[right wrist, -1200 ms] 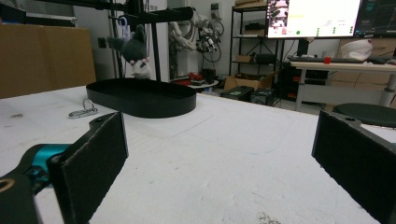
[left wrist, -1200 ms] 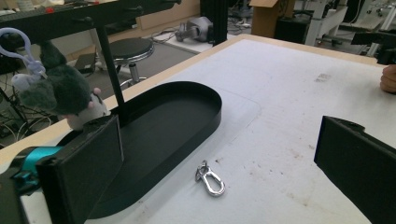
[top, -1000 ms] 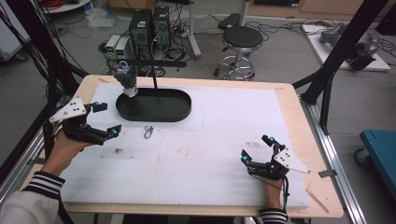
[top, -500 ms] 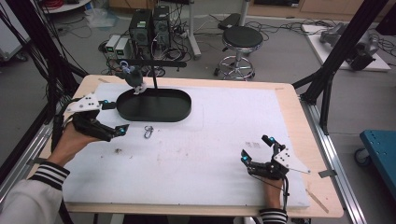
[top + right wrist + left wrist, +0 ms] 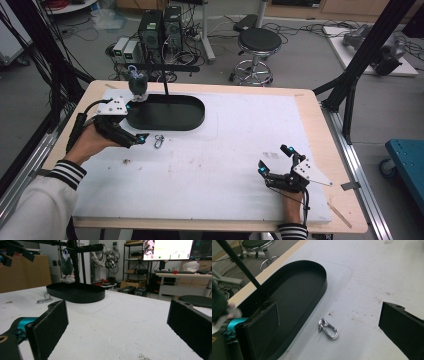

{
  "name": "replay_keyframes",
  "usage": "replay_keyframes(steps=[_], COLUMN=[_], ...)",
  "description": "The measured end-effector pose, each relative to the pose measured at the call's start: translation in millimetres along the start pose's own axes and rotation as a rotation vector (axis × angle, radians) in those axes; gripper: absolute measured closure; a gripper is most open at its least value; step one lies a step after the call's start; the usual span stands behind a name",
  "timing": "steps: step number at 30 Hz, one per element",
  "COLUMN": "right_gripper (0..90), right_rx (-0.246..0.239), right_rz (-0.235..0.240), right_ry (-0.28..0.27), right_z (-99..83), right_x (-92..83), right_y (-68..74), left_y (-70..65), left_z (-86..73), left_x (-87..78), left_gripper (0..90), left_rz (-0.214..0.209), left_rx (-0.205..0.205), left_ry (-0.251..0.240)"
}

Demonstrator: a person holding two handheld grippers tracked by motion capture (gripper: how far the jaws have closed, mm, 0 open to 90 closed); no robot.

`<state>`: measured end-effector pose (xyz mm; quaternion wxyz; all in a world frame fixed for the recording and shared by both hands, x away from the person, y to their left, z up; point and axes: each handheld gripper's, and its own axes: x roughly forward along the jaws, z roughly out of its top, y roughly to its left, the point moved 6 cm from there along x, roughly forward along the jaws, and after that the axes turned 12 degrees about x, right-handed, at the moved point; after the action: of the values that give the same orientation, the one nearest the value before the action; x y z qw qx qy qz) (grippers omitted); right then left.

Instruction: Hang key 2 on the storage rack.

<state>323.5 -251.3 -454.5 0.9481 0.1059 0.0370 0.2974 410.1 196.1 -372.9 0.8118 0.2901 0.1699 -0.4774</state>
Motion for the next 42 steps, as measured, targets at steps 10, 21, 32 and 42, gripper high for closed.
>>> replay_keyframes(steps=[10,21,32,42], right_gripper=[2.8,2.8,2.8,2.8], right_rx=[0.002,0.000,0.000,-0.001], right_rz=[0.001,0.002,0.002,0.000], right_ry=[0.003,0.003,0.003,0.000], right_z=[-0.4,-0.3,-0.3,-0.2], right_x=[-0.2,-0.1,-0.1,0.1], right_y=[0.7,0.7,0.7,0.5], left_y=[-1.3,-1.7,-4.0,-2.1], left_z=[-2.7,-14.5,-23.5,-33.9], left_x=[23.0,41.8,59.1,67.5], left_gripper=[3.6,3.6,14.8,21.3], left_rz=[-0.075,-0.115,-0.149,-0.176], left_rx=[0.014,0.016,0.024,-0.003], left_ry=[0.074,0.145,0.201,0.243])
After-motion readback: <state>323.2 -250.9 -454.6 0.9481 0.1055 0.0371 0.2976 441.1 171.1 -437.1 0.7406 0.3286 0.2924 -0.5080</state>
